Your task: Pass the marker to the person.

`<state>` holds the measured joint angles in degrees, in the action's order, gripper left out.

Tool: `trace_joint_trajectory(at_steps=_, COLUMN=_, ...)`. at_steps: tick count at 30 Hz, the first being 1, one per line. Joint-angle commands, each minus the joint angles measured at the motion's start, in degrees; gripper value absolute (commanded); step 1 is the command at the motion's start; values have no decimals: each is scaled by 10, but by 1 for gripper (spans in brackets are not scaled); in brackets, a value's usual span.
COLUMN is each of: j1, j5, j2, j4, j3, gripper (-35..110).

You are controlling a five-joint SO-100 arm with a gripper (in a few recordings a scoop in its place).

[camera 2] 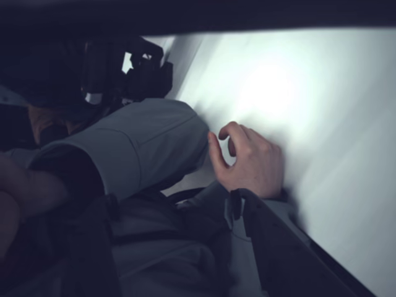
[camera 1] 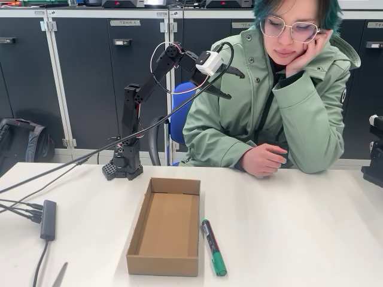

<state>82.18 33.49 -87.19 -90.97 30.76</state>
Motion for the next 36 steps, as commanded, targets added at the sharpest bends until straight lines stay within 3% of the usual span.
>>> trace_joint_trajectory(at_steps=1, j1=-1, j5=6, j2=-38, j4=4, j3=-2, gripper=41)
trace_joint_trajectory(at_steps=36, j1=-5, j5=11, j2=-54, j4=4, j3=15, gripper=41)
